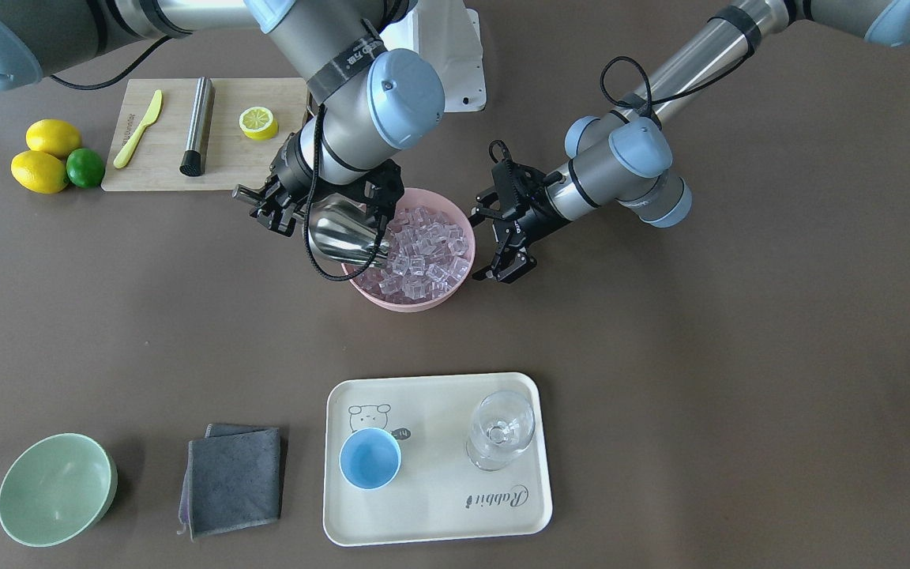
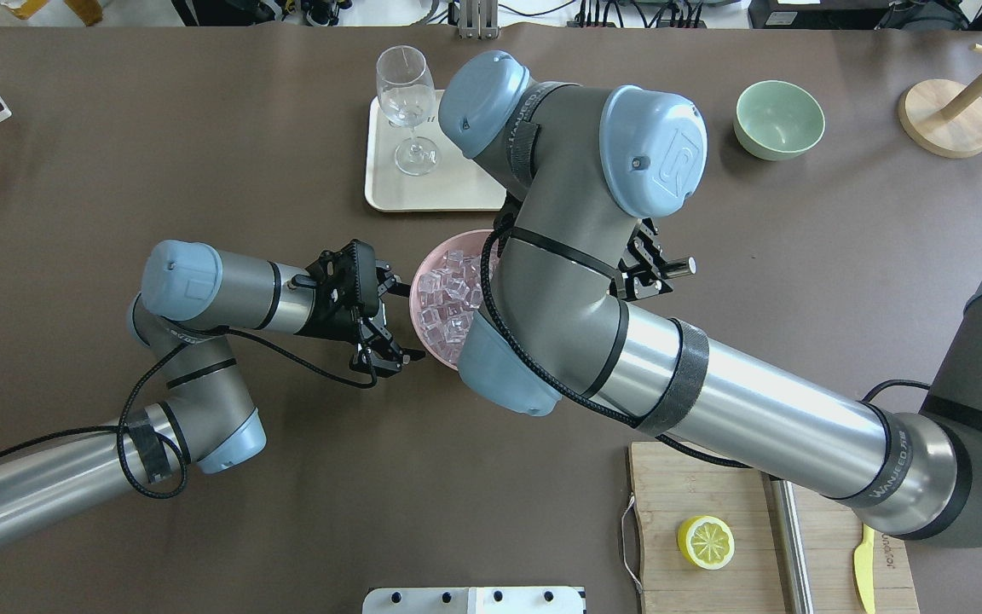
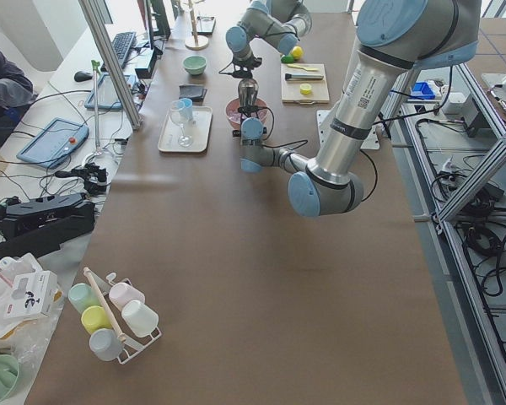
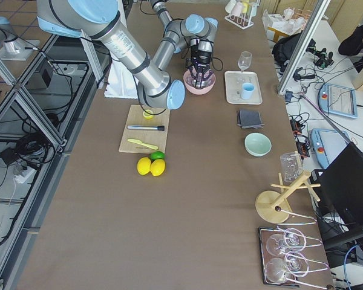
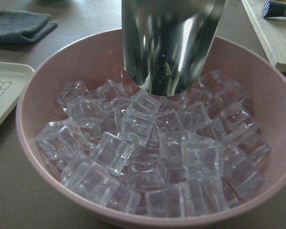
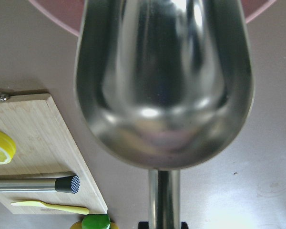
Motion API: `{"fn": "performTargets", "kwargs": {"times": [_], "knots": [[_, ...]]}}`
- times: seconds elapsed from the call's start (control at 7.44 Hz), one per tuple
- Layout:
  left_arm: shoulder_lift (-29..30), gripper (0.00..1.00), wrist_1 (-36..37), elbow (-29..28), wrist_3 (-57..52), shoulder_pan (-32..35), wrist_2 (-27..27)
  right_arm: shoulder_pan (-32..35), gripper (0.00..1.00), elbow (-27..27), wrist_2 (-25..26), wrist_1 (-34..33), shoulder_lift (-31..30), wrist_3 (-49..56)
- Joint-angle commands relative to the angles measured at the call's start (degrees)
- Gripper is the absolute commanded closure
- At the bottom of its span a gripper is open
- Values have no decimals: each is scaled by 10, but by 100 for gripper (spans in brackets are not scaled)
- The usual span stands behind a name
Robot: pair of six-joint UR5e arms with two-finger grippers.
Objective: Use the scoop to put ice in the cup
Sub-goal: 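Push the scoop into the ice cubes with the right gripper and scoop ice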
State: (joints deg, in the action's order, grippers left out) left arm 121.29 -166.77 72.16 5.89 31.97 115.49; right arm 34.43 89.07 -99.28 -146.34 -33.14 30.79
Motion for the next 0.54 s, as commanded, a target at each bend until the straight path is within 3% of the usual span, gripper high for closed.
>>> {"fn": "performTargets", "kwargs": {"times": [0.0, 0.4], "knots": [[0, 2, 0, 0, 0, 0, 0, -2, 100, -42, -1, 12, 25, -11], [0, 2, 0, 0, 0, 0, 0, -13, 100, -65, -2, 33, 35, -30]]}}
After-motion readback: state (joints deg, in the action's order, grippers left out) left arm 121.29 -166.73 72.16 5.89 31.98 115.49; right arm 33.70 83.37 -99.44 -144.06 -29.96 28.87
